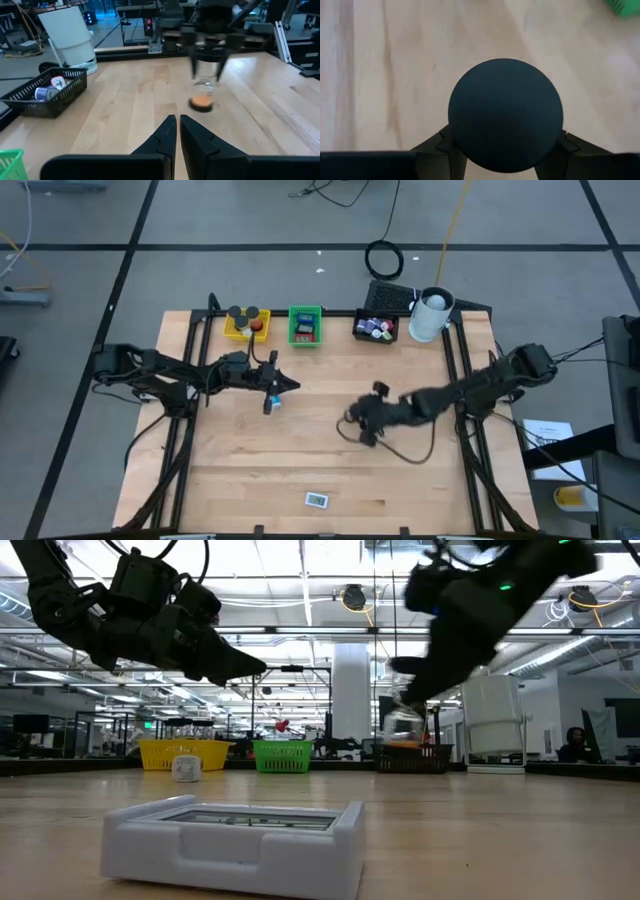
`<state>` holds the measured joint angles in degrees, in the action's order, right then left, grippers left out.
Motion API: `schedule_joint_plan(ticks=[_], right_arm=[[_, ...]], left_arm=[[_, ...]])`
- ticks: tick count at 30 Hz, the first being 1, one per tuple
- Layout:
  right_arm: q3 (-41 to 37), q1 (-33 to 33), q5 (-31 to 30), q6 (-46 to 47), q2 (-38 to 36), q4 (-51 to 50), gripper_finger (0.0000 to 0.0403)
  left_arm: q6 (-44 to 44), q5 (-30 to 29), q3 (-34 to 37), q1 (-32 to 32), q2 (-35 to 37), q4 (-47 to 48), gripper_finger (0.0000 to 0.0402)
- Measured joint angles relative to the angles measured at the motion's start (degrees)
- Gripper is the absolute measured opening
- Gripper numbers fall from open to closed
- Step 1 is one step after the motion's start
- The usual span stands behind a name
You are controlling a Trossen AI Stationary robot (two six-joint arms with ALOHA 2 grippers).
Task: Pick & Place Office items
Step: Put the orange sand timer in the yellow bin
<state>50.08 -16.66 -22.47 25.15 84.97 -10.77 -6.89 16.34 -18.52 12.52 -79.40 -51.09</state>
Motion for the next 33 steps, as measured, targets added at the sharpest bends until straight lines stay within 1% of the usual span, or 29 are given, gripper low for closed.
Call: schedule_joint_plan(ticks=[3, 5, 8, 11, 17, 25, 28, 33], right_arm=[[0.0, 6.6, 4.3, -6.3, 0.0, 5.2, 0.0162], [0.0, 10.7, 6.2, -8.7, 0.0, 7.4, 0.0162], [0.0, 15.8, 6.2, -10.2, 0.0, 7.7, 0.0161], [0.0, 19.3, 6.5, -10.5, 0.1, 8.8, 0.0161], [0.0, 22.5, 10.6, -11.5, 4.1, 15.1, 0.0161], [0.0, 24.3, 11.2, -12.7, 7.9, 18.8, 0.0161], [0.0, 25.5, 13.4, -12.8, 9.2, 20.3, 0.0161], [0.0, 26.1, 13.8, -13.6, 10.9, 21.0, 0.0162]], left_arm=[[-0.5, 0.0, 0.0, -0.3, 0.0, 0.0, 0.0031], [-0.5, 0.0, 0.0, -0.3, 0.0, 0.1, 0.0031], [-0.8, 0.0, 0.0, -0.3, 0.0, 0.3, 0.0031], [-0.8, 0.0, 0.0, -0.3, 0.0, 0.4, 0.0031], [-0.6, 0.0, 0.0, -0.3, 0.0, 0.4, 0.0031], [-0.5, 0.0, 0.0, -0.3, 0.0, 0.3, 0.0031], [-0.5, 0.0, 0.0, -0.3, 0.0, 0.3, 0.0031], [-0.5, 0.0, 0.0, -0.3, 0.0, 0.3, 0.0031]])
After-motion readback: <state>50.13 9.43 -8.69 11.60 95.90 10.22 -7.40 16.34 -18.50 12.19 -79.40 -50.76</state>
